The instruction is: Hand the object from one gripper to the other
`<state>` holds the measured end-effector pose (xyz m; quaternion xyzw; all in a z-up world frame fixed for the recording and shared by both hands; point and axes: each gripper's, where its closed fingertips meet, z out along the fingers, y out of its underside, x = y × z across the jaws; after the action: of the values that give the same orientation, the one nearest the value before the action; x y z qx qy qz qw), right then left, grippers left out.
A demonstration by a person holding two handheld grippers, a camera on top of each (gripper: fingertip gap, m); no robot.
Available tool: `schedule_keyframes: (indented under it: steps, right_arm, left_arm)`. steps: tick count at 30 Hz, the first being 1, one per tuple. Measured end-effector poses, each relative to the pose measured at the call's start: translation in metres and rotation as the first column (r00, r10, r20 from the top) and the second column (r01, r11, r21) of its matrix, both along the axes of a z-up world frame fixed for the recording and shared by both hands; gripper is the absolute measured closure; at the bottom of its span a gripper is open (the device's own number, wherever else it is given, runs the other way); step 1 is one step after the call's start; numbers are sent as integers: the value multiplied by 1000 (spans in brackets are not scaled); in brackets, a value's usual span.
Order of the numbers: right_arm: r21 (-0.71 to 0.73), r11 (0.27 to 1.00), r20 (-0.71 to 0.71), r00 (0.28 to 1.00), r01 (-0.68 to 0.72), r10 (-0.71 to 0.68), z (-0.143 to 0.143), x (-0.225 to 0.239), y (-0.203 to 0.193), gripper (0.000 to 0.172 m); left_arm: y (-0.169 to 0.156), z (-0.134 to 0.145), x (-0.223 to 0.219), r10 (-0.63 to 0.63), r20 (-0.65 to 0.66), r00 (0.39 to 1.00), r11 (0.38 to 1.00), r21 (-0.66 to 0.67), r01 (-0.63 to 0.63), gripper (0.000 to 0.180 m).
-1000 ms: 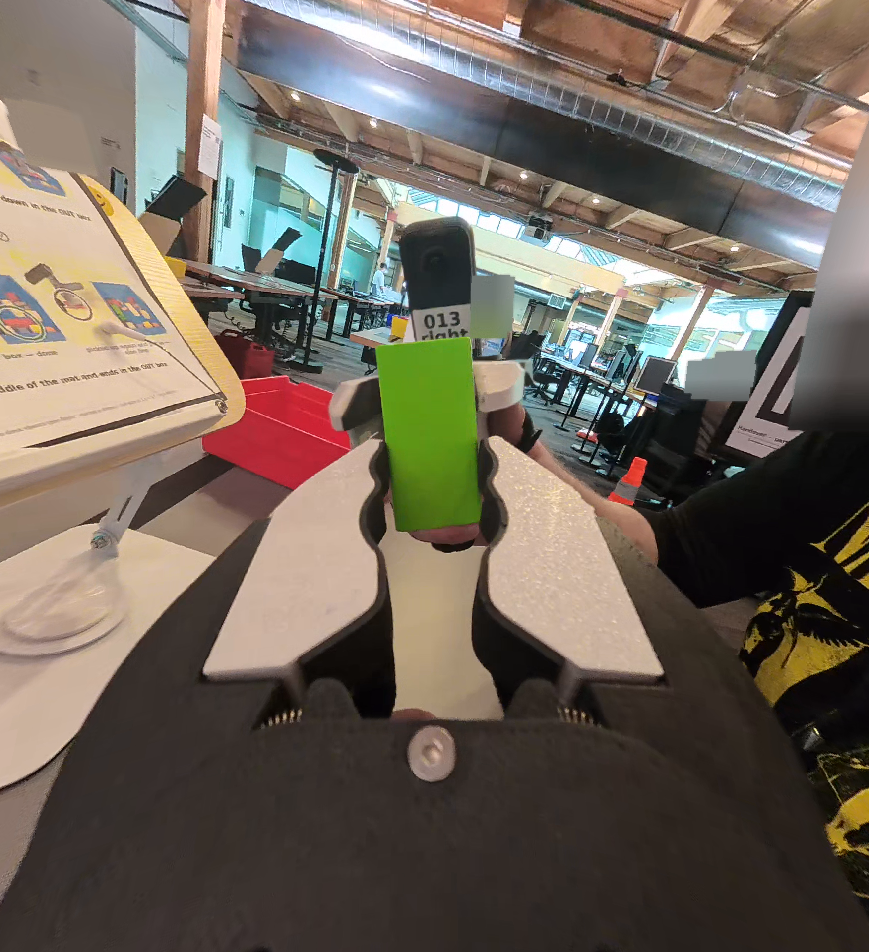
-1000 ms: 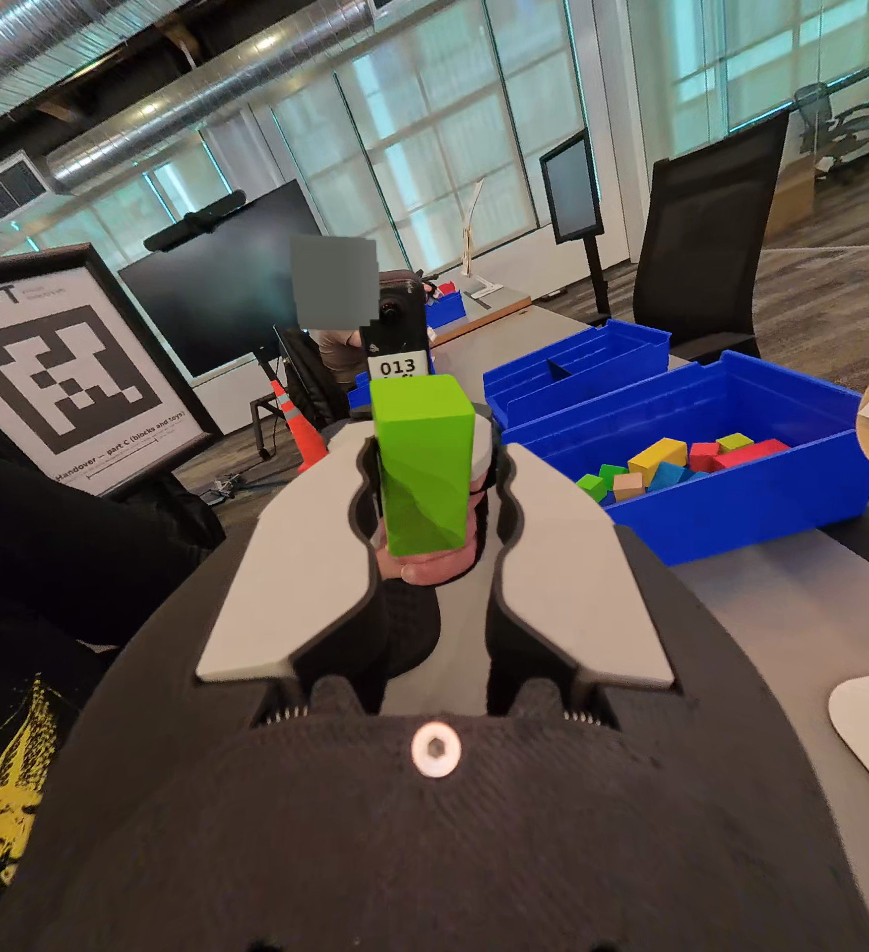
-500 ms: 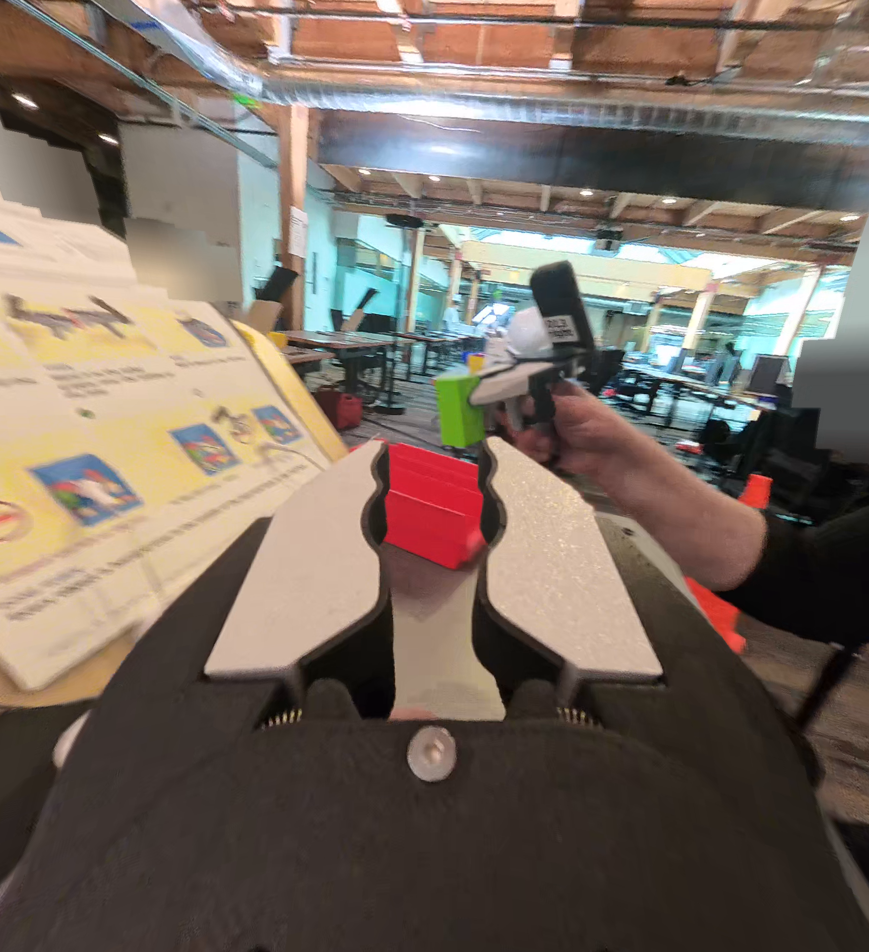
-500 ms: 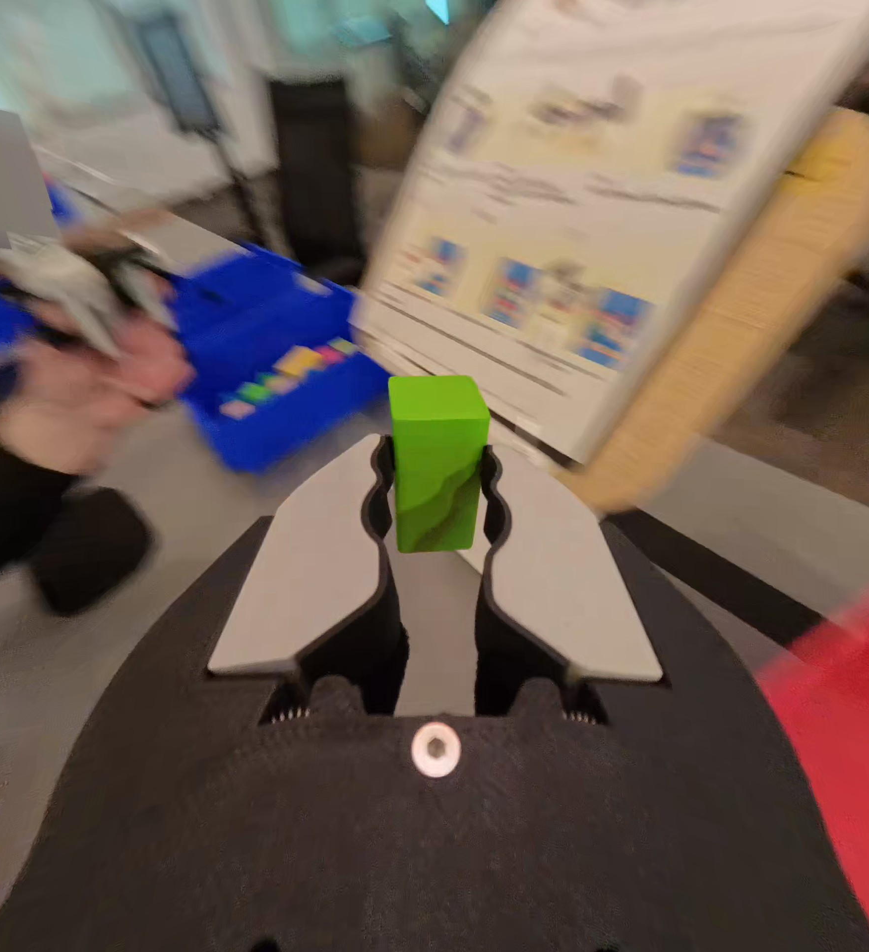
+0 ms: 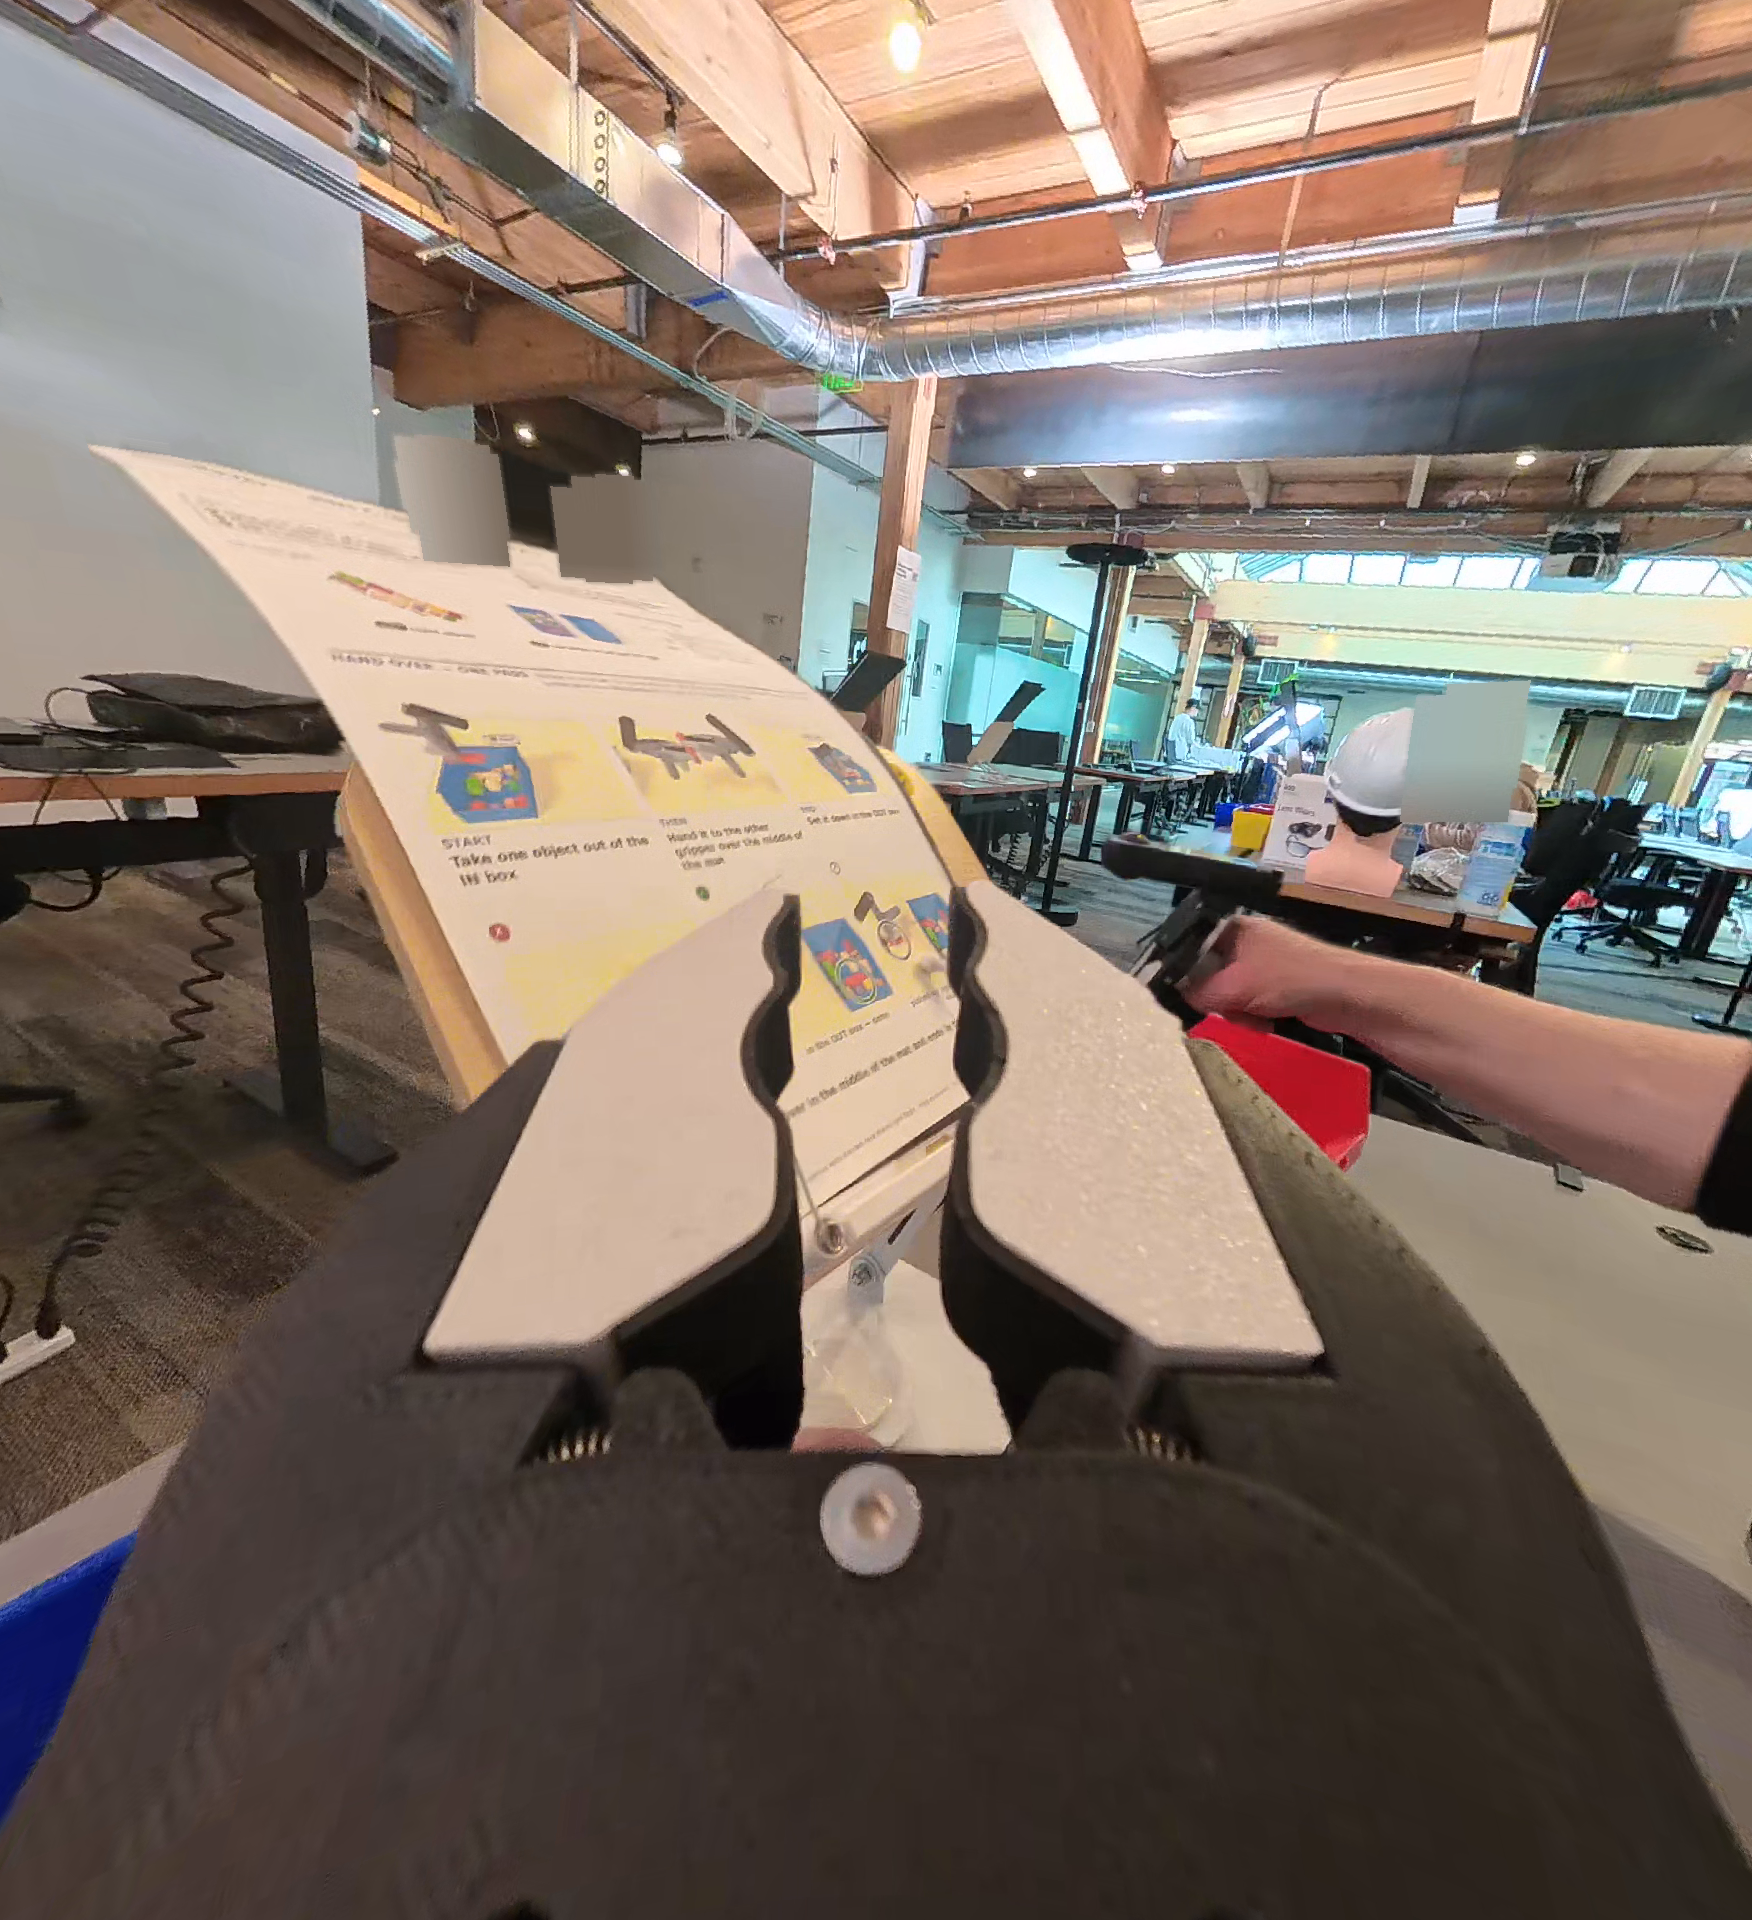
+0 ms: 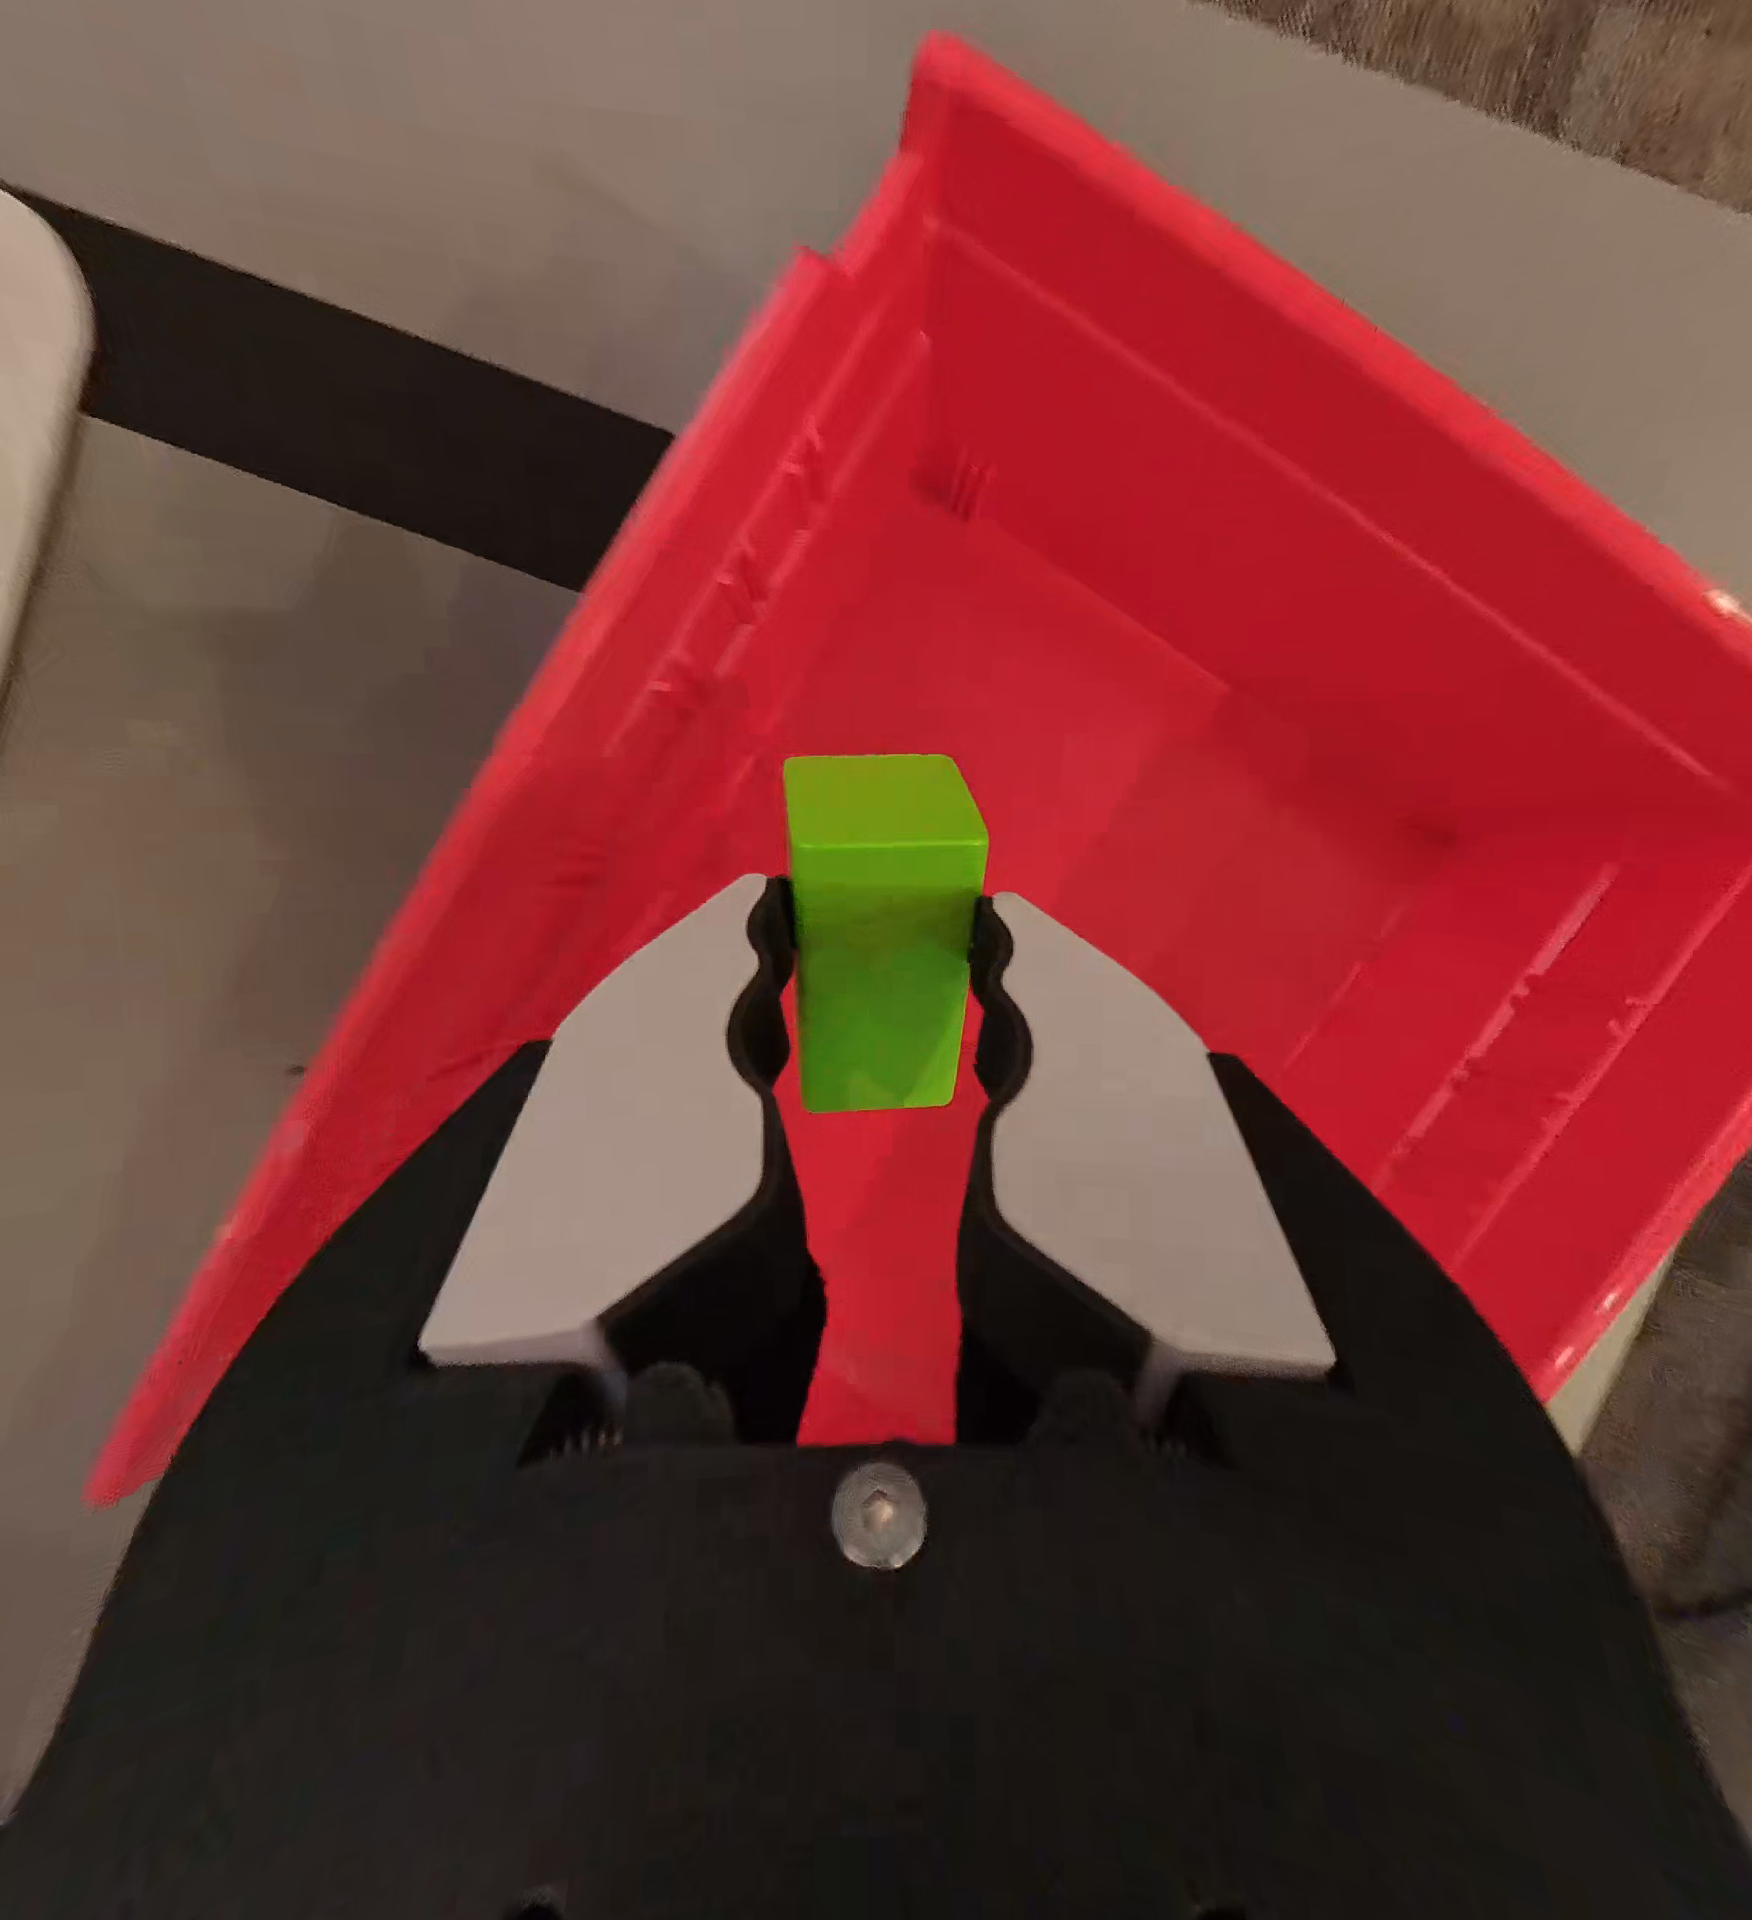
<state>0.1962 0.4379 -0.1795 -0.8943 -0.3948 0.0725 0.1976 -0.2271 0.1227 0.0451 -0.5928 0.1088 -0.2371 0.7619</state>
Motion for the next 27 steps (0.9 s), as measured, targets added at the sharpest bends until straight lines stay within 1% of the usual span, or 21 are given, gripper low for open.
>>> schedule_keyframes:
  steps: [2,4,7,10,13,16,21,22,24,25,27]
  right_arm:
    - [-21,999,93,995,40,-38,-12,13,13,141]
    - [-71,992,155,984,101,-89,-23,26,22,141]
    - [-150,971,200,968,184,-152,-42,40,29,141]
    - [-196,954,224,958,226,-181,-56,45,33,141]
    - [-197,948,267,944,250,-193,-64,53,37,141]
    - [-197,947,277,941,253,-193,-67,54,39,140]
    - [-177,955,311,934,238,-175,-70,55,41,140]
    - [-168,957,317,932,235,-173,-71,56,42,139]
    - [-136,963,325,929,234,-179,-70,59,45,119]
    - [-129,965,315,932,229,-179,-68,59,45,117]
    - [-104,971,288,941,215,-178,-61,58,44,118]
  left_arm:
    - [3,-8,-3,16,-21,1000,1000,-22,-17,153]
    - [4,-10,-10,42,-35,999,999,-25,-43,153]
    - [1,-6,-15,34,-1,999,999,-8,-34,153]
    - [1,-5,-16,35,-4,999,999,-10,-35,153]
    - [0,-3,-15,36,-15,999,999,-5,-36,153]
    - [-1,-1,-14,30,-12,999,1000,0,-30,153]
    - [1,-5,-18,41,-23,999,999,-35,-41,151]
    - [1,-7,-21,54,-33,998,997,-53,-55,151]
    - [1,-13,-34,109,-70,992,986,-117,-117,147]
    - [1,-18,-43,145,-97,985,974,-160,-159,144]
    - [-3,-29,-65,215,-165,962,939,-234,-250,142]
